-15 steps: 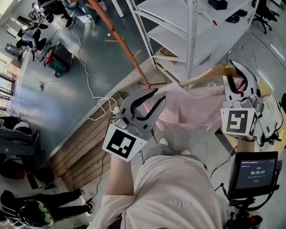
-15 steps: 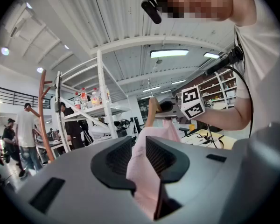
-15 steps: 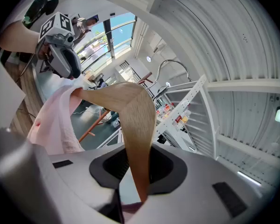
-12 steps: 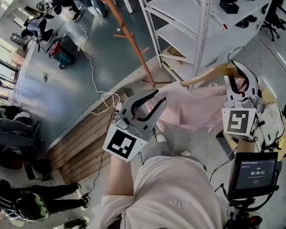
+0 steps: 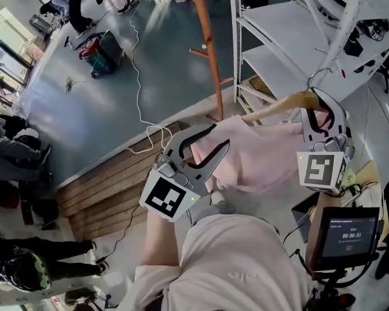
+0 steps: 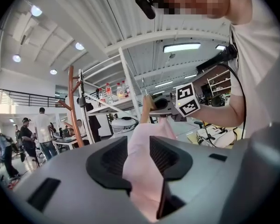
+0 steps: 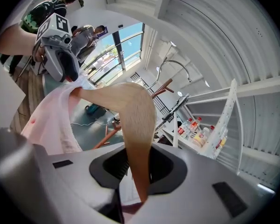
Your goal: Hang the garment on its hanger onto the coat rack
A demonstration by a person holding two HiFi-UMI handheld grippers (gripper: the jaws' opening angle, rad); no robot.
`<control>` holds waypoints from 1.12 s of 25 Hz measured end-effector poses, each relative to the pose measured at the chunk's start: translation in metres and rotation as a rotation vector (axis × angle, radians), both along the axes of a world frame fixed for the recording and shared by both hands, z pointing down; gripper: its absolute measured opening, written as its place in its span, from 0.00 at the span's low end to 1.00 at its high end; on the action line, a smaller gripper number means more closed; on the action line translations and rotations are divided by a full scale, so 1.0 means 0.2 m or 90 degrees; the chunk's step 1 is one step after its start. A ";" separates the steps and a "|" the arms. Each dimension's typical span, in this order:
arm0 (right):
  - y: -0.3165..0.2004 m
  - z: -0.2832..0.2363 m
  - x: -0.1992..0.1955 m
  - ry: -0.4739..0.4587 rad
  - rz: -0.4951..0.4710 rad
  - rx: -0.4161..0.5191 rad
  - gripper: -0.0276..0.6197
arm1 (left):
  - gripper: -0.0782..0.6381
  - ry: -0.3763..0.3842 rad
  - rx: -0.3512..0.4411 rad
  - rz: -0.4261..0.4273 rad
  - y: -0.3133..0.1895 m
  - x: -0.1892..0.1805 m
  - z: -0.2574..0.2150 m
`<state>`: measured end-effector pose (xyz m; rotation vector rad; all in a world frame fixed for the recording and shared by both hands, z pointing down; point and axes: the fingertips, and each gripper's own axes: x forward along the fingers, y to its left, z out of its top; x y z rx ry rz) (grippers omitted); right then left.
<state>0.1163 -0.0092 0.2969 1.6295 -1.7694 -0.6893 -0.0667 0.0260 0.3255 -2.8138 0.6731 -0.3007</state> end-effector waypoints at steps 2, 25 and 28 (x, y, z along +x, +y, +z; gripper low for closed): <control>-0.14 -0.01 -0.09 -0.001 -0.015 0.005 0.20 | 0.30 -0.008 0.005 -0.009 -0.13 -0.06 0.00; -1.33 -0.09 -0.54 -0.016 -0.210 0.052 0.20 | 0.37 -0.209 0.015 -0.128 -1.26 -0.28 0.04; -1.38 -0.12 -0.58 0.000 -0.217 0.053 0.20 | 0.37 -0.223 0.017 -0.163 -1.37 -0.30 0.07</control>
